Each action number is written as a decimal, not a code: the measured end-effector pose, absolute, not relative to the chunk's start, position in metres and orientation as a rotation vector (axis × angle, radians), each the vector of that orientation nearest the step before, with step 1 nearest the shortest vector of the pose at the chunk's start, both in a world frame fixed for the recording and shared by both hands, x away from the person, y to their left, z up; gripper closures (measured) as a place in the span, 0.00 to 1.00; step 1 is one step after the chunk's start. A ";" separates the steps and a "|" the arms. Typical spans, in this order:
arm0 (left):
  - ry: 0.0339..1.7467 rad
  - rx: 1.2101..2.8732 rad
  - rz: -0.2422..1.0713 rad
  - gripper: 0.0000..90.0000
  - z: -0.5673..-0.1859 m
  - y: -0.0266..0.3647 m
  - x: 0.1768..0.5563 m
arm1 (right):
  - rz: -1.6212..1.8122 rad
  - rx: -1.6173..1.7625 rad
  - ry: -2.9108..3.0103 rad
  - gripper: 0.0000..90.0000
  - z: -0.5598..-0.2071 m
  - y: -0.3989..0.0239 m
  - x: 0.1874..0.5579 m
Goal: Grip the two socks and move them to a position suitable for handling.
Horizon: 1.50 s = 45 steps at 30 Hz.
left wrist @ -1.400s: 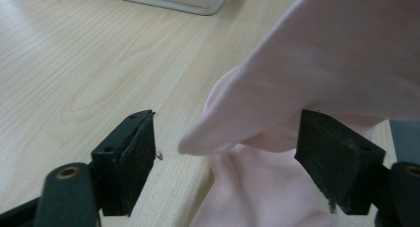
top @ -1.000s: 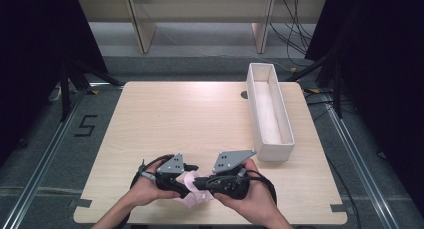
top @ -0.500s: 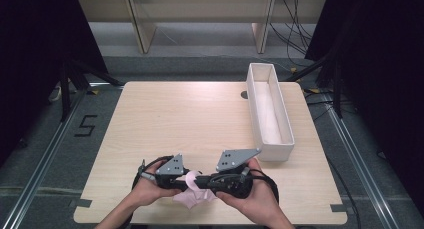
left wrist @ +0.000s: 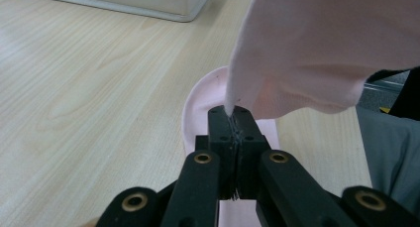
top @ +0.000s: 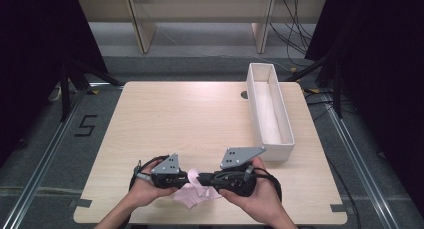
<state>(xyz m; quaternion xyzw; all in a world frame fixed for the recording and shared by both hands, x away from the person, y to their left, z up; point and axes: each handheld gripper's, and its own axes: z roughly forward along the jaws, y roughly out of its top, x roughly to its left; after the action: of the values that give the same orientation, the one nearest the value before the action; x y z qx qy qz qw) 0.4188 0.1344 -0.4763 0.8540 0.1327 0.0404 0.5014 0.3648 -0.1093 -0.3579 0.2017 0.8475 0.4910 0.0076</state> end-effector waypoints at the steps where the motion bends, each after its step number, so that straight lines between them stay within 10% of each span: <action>1: 0.320 2.063 0.101 0.98 -0.476 0.135 0.418 | 1.533 0.633 2.641 0.96 -0.357 -0.110 0.365; 45: 0.394 2.176 -0.183 0.97 -0.432 0.200 0.379 | 1.595 0.951 2.617 0.97 -0.389 -0.139 0.359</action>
<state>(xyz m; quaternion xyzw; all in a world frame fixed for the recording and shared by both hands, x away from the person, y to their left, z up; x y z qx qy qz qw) 0.3790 0.2003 -0.4324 0.8780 0.1591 -0.0739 0.4453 0.3585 -0.1393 -0.3887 0.2962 0.8150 0.4969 -0.0337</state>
